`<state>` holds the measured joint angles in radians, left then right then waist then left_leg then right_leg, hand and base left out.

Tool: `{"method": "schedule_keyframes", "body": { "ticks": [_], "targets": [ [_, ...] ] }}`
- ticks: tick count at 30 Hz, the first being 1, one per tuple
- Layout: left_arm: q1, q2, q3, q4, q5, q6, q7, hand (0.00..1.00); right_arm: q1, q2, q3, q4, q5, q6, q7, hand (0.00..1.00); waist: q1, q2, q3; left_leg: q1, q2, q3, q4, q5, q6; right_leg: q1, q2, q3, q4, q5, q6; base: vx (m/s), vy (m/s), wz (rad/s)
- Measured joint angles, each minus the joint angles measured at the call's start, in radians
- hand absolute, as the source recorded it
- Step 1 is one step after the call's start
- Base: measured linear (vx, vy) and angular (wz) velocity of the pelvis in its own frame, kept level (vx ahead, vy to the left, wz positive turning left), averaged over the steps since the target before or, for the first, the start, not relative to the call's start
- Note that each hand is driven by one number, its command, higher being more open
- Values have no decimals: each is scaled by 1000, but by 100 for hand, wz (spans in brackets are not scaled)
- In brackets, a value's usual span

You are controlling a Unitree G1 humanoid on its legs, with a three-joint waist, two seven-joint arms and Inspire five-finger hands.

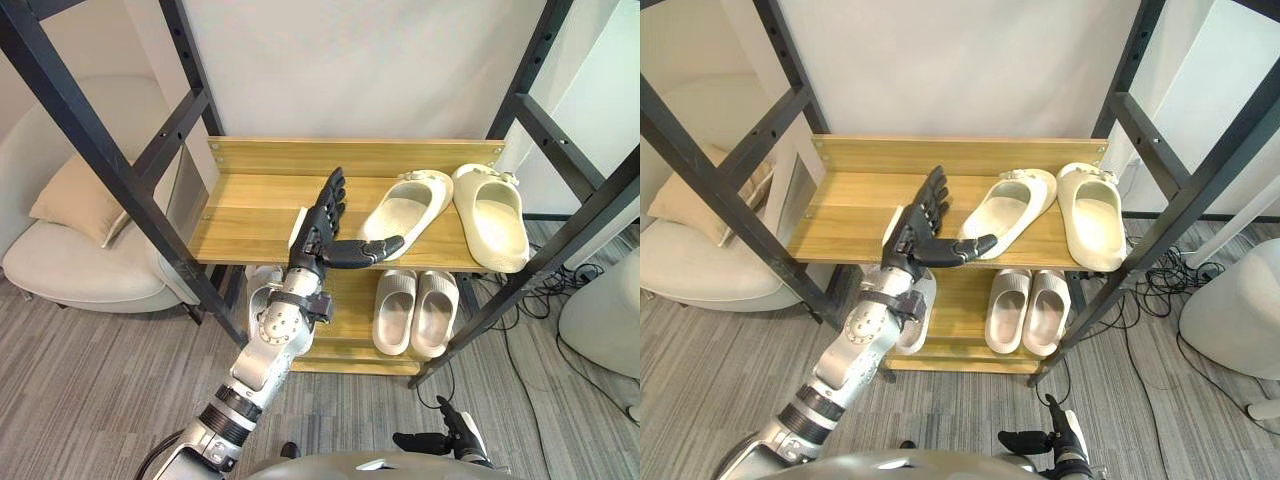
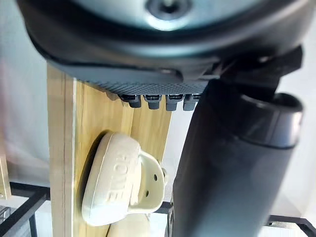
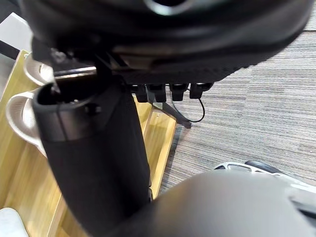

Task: Organize the slippers on the shoe rack

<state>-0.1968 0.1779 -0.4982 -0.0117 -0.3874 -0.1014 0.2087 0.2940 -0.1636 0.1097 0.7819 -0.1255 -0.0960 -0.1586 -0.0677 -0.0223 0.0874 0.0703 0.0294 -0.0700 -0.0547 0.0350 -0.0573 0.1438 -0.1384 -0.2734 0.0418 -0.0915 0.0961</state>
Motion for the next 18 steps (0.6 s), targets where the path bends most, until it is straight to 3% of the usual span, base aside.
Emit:
{"method": "schedule_keyframes", "body": {
  "ticks": [7,18],
  "targets": [
    [-34,-4,-109,3,-21,1,-7,100,-7,0,5,1,1,0,-5,100,-7,0,0,4,1,2,-11,3,-1,0,1,1,-4,2,0,0,0,0],
    [-95,-11,-139,63,-55,0,6,100,-12,-8,27,2,3,1,-16,100,-10,-1,0,10,0,6,-16,8,0,11,2,3,-27,18,1,0,0,0]
  ]
}}
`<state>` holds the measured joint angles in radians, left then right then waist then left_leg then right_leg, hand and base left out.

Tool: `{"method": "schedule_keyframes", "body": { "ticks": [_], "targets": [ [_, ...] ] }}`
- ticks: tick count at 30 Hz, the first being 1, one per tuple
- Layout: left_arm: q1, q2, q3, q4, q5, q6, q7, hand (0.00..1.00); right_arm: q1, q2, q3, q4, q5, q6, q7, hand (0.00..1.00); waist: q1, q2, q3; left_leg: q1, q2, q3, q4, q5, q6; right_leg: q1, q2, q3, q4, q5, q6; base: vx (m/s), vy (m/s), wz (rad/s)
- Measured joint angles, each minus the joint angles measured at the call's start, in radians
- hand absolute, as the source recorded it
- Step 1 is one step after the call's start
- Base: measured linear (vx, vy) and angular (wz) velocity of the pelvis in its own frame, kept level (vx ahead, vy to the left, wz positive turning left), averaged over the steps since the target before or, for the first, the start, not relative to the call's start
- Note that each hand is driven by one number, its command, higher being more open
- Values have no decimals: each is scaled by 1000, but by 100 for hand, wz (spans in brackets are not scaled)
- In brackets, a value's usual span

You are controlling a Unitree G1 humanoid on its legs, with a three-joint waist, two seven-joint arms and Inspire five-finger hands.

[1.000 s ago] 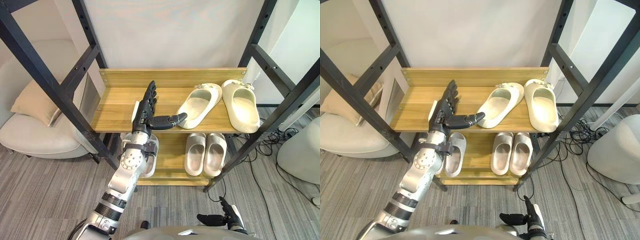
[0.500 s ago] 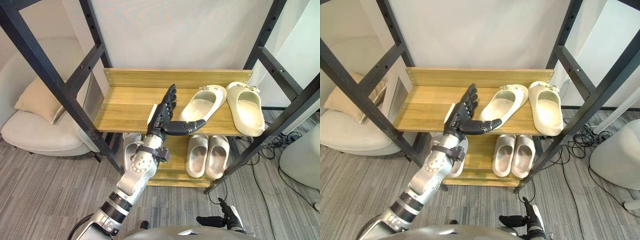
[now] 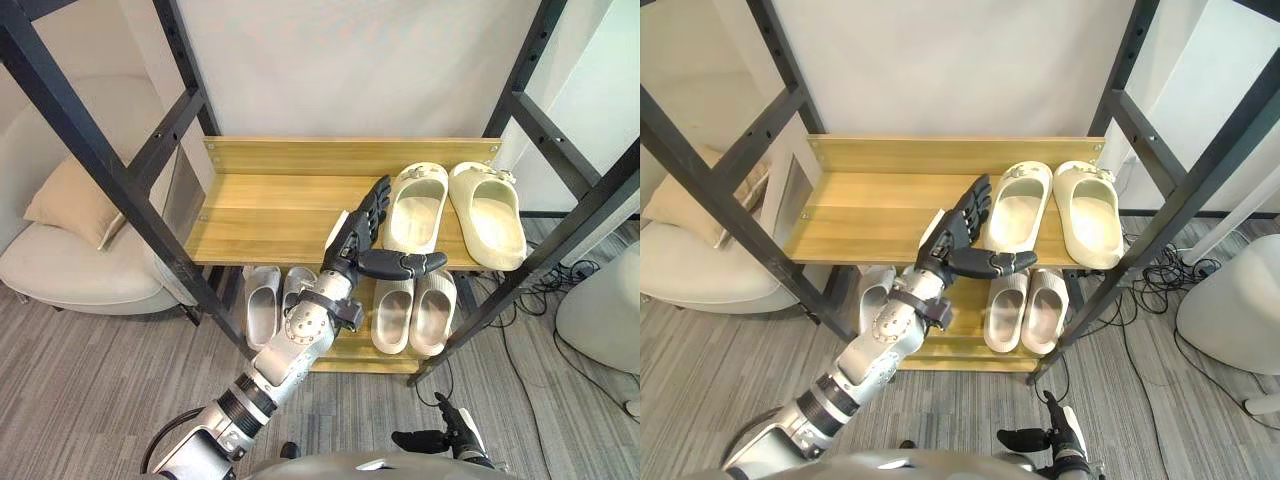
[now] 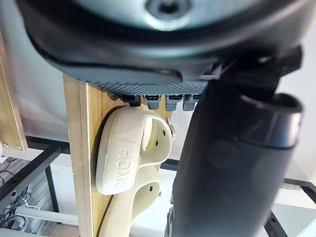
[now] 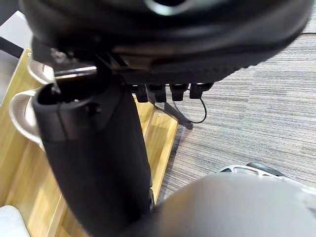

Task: Organize the slippers on the shoe rack

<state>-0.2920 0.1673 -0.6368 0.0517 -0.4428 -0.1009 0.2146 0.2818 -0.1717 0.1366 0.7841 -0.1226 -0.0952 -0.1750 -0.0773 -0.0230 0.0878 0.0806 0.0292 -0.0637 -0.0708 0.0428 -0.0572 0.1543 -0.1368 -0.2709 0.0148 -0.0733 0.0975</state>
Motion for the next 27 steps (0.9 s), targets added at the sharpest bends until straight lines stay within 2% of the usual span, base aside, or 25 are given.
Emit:
{"method": "schedule_keyframes", "body": {
  "ticks": [14,27],
  "targets": [
    [-35,-23,-6,44,1,-7,6,100,-6,3,-7,15,7,0,-2,100,-3,-2,1,5,0,2,-12,6,1,-1,-1,2,-3,2,3,0,0,0],
    [-83,-55,-20,89,-2,-6,47,100,-7,4,-7,15,7,0,-4,100,-7,-3,2,0,1,9,-13,6,1,-12,-5,9,6,1,5,0,0,-1]
  ]
}}
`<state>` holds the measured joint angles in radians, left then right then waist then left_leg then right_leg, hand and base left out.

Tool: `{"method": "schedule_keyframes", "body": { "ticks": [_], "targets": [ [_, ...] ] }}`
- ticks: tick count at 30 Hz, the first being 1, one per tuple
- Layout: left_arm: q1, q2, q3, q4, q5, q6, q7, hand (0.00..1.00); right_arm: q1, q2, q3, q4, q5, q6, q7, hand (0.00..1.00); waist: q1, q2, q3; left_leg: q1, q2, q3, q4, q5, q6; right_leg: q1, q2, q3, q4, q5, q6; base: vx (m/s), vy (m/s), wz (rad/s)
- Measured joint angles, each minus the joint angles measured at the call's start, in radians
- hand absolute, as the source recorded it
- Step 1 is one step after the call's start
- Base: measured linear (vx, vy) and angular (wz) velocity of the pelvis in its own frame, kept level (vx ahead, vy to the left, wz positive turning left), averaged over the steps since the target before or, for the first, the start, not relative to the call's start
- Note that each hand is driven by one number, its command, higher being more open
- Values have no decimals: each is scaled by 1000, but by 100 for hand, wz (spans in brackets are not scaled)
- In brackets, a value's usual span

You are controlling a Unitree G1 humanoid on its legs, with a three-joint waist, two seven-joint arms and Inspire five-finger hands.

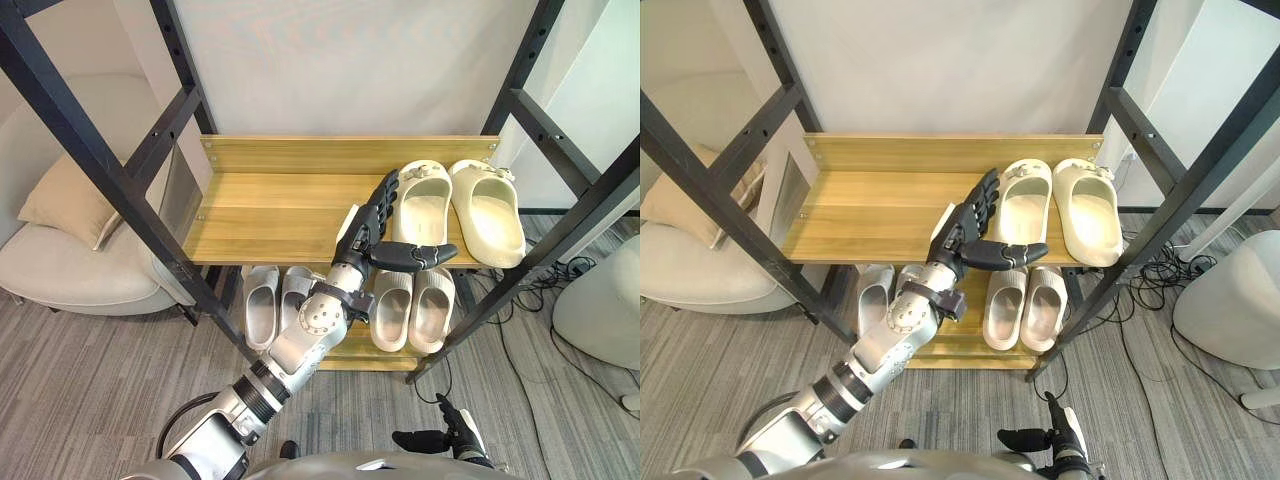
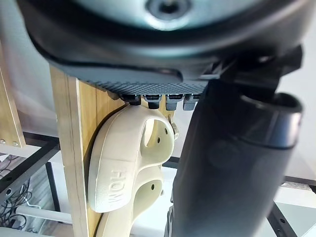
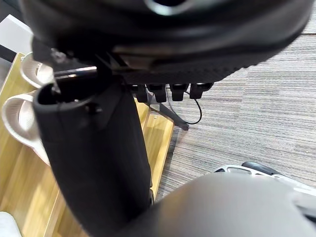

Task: Organize the slippers on the shoe rack

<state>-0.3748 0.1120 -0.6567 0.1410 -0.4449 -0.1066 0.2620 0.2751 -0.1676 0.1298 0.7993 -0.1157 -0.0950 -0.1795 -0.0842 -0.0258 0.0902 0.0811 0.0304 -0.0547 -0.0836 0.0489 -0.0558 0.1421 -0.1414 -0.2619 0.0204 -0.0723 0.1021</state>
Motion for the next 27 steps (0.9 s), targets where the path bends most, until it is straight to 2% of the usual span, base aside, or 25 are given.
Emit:
{"method": "schedule_keyframes", "body": {
  "ticks": [14,18,27],
  "targets": [
    [-39,-50,-5,12,-6,21,44,100,3,3,-2,-3,1,0,-6,100,-1,-3,3,-4,-12,12,2,-2,3,-37,-23,18,66,-30,9,-1,3,-2],
    [-48,-79,-8,12,-6,21,58,100,6,4,-3,-7,1,0,-8,100,-1,-4,3,-4,-23,13,11,-8,13,-36,-34,20,74,-34,13,0,0,0],
    [-126,-110,-31,10,-16,15,79,100,15,6,-3,-20,1,1,-17,100,2,-9,4,-2,-32,15,17,-11,19,-40,-45,23,88,-37,17,0,0,0]
  ]
}}
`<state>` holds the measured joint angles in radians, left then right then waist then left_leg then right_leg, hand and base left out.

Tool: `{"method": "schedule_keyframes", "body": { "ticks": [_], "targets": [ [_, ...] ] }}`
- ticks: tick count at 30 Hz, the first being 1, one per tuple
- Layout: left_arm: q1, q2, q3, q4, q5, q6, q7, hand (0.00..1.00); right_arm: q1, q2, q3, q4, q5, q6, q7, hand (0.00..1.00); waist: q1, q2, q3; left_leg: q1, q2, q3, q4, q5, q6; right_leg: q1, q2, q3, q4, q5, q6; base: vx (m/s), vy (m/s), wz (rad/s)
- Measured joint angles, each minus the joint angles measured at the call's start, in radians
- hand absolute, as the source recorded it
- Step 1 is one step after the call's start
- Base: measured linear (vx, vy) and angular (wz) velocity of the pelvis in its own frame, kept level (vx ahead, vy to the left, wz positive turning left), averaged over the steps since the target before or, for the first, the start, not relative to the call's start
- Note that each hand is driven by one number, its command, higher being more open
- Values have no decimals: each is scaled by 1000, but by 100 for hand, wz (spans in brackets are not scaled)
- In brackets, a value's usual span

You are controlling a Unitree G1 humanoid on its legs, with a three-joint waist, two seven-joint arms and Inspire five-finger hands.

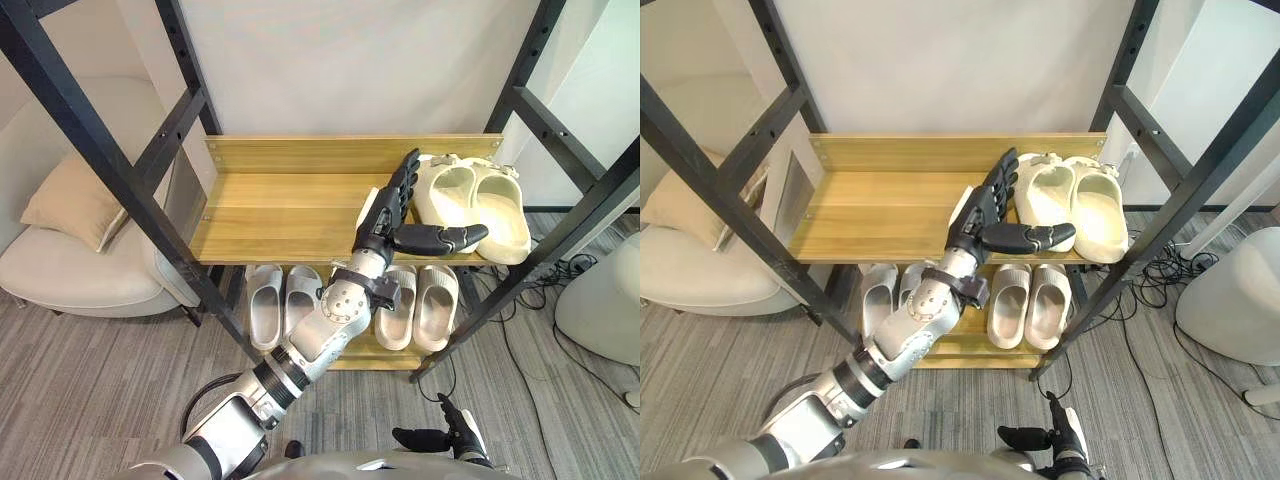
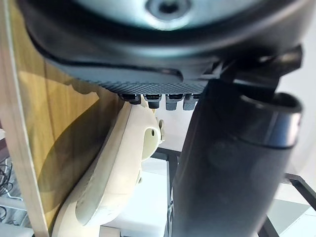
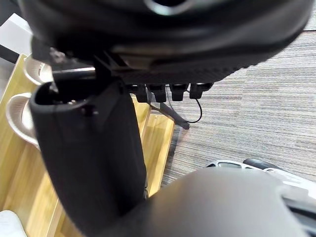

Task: Organize the slippers on the shoe rack

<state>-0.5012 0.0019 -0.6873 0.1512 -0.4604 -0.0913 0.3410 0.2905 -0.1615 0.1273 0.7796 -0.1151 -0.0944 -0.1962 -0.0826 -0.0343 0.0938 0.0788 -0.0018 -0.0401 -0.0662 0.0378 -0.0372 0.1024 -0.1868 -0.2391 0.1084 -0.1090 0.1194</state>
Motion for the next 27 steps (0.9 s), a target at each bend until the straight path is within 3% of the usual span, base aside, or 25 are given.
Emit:
{"method": "schedule_keyframes", "body": {
  "ticks": [9,15,27],
  "targets": [
    [-7,5,10,19,20,-16,-2,100,-2,0,0,2,0,1,0,100,0,-1,0,3,0,1,0,1,1,4,1,0,-6,1,0,0,0,0],
    [64,16,62,109,48,-12,-34,100,-16,2,0,21,0,2,1,100,-8,-3,1,5,2,4,-10,8,1,8,8,1,-26,14,-1,-5,-1,-1],
    [92,21,87,85,101,-18,-91,100,-35,6,2,43,0,3,12,100,-16,-15,5,8,3,3,-18,8,2,14,11,-2,-39,16,0,0,0,0]
  ]
}}
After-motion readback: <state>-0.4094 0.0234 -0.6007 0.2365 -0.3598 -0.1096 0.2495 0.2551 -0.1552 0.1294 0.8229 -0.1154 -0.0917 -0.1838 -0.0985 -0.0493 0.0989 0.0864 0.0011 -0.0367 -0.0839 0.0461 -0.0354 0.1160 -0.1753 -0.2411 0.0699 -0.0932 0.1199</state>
